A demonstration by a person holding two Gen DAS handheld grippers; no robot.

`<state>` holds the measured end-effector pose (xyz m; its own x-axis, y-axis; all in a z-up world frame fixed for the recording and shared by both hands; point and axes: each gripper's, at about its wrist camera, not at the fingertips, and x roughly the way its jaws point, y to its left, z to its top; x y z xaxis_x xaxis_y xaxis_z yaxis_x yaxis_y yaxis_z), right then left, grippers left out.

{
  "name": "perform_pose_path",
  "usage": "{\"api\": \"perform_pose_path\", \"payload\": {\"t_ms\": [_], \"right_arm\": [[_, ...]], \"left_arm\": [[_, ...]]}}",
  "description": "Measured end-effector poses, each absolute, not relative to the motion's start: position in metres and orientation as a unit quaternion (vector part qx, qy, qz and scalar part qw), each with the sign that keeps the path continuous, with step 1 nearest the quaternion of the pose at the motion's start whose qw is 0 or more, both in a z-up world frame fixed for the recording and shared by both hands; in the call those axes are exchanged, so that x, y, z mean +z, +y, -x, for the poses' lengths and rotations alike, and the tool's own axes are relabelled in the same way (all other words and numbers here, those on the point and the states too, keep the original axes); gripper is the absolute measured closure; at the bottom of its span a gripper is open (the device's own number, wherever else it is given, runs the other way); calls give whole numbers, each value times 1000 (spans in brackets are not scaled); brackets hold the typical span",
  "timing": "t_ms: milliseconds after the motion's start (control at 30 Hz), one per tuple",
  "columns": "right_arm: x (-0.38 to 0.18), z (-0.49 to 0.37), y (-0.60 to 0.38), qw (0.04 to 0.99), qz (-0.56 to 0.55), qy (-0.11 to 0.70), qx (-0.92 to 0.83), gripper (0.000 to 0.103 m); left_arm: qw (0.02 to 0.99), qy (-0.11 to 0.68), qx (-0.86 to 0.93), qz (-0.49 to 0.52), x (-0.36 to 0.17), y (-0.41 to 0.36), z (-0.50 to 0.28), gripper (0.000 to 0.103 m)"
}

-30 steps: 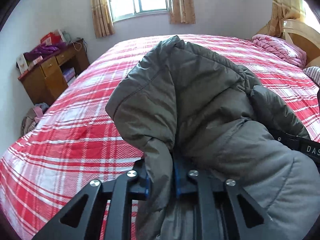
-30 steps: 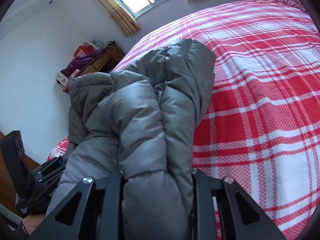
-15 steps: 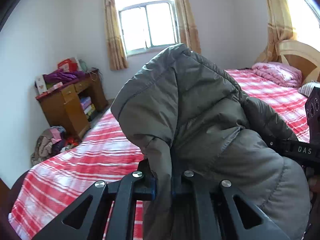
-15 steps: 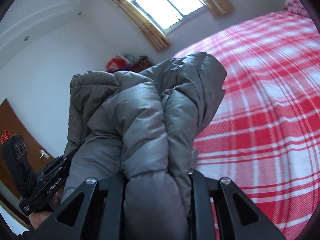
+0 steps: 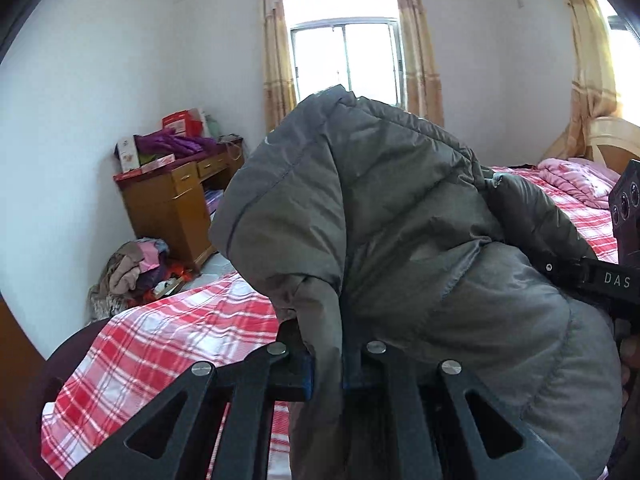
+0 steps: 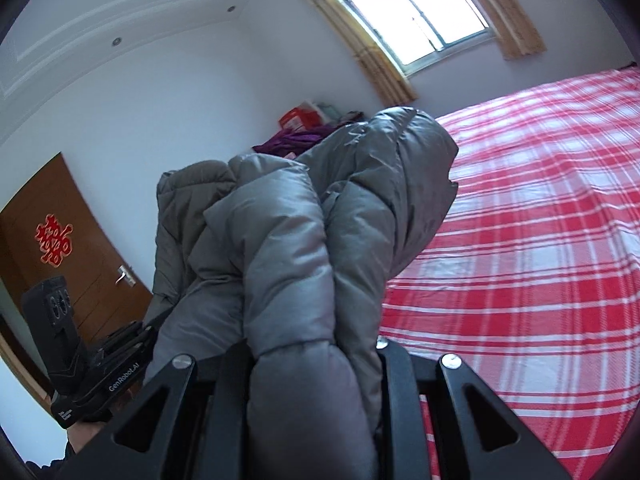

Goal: Fold large clothes

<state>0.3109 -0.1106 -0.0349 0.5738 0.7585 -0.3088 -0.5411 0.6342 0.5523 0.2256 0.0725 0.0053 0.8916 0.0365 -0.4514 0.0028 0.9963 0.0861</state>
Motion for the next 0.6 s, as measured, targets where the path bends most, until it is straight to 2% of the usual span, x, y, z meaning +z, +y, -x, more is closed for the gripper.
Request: {"api": "perform_pose_path", "payload": {"t_ms": [200,467,600], "right_arm": [[-37,-317,-70,853,-187,287,393,83],[-66,-332,-16,841,-162,326,400,83],[-88,-340,5,835,-147,355,393,82]], "left_arm": [[967,247,34,-47,-9,110,-222,94],[954,294,56,-12,-56,170,-242,94],[940,331,83,1,-88,191,-253,76]]}}
